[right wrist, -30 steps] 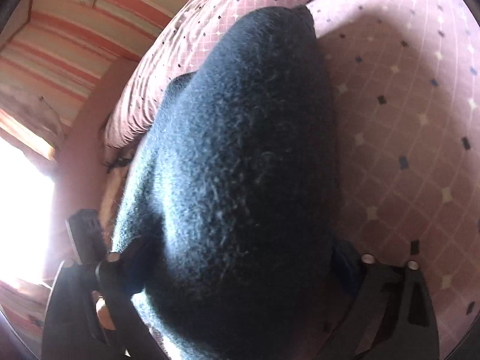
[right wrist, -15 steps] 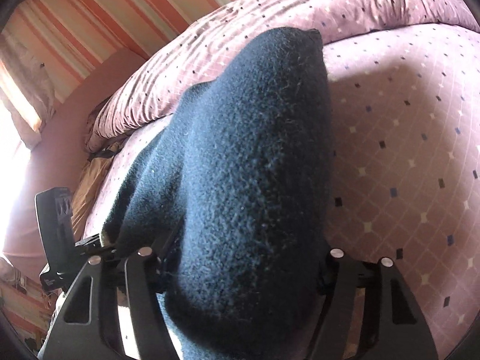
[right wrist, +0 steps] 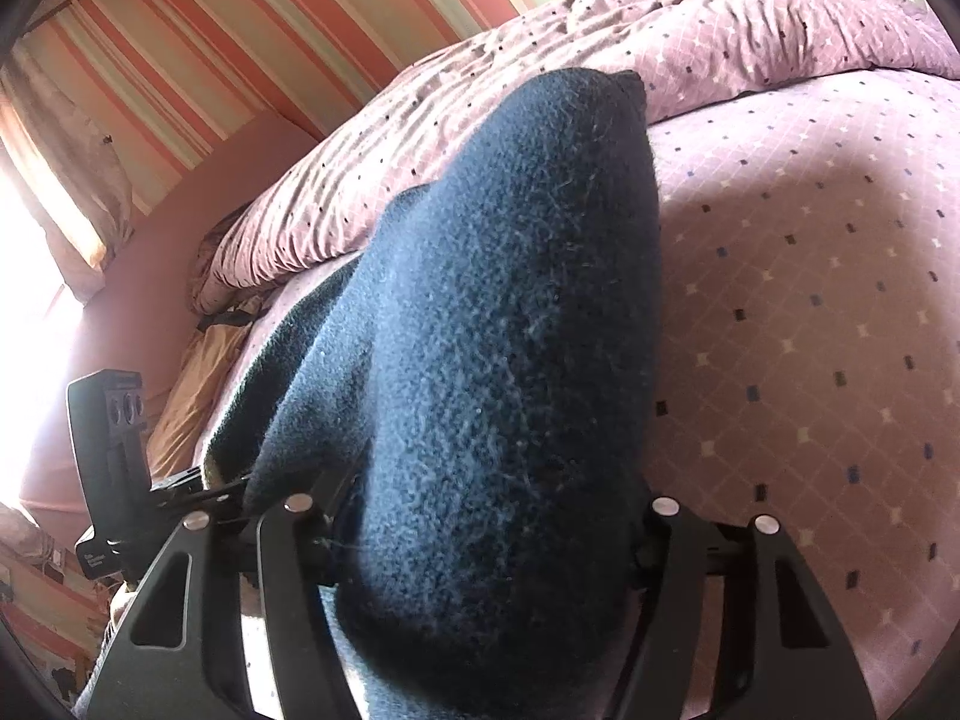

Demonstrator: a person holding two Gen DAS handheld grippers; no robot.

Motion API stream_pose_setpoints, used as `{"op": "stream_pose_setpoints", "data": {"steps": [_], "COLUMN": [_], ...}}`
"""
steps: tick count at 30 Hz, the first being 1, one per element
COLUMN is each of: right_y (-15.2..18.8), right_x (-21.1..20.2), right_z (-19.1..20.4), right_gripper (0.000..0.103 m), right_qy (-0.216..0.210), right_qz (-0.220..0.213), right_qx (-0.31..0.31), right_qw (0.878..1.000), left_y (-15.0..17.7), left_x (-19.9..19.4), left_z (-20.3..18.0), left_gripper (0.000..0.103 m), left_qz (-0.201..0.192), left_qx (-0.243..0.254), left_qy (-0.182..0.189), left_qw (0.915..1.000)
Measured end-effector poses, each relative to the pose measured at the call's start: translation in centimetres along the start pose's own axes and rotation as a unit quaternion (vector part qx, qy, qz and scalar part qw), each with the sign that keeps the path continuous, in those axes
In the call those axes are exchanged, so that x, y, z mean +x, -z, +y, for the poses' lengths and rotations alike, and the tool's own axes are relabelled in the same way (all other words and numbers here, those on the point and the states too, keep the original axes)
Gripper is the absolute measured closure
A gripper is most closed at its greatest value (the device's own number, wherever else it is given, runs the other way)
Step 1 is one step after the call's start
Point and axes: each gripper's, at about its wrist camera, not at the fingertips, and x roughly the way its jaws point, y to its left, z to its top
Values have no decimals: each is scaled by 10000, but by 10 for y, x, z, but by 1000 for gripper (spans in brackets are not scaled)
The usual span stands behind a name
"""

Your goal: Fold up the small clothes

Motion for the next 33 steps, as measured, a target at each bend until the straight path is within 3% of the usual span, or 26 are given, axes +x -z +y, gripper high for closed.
{"op": "stream_pose_setpoints", "data": {"steps": [7,13,21,26,30,33], "right_y": [-12,-21,-9,2,11,19], "right_x": [-53,-130,-230,-271,-277,-270], "right_z": [-20,-78,-183,-252,-298,-321], "right_gripper": [40,40,40,40,40,40], "right_qy": [81,379,1066,1420,1591,1364], "right_qz": [-169,-372,-438,-344,-132,-123], "right_qx": [-106,-20,159,258,273,413], "right_qw": [9998,9986,9932,9889,9868,9897], "left_y": [-7,-14,5,22,39,46], "left_x": [-20,-12,35,78,112,123], "left_z": [-59,-151,-297,-364,-402,-417], "left_gripper": [70,70,70,71,73,73], "left_qz": [-184,-291,-82,103,275,112], "left_qx": [107,352,494,581,698,778], "left_qy": [56,200,586,705,555,286], "left_qw": [9998,9988,9970,9958,9956,9965]}}
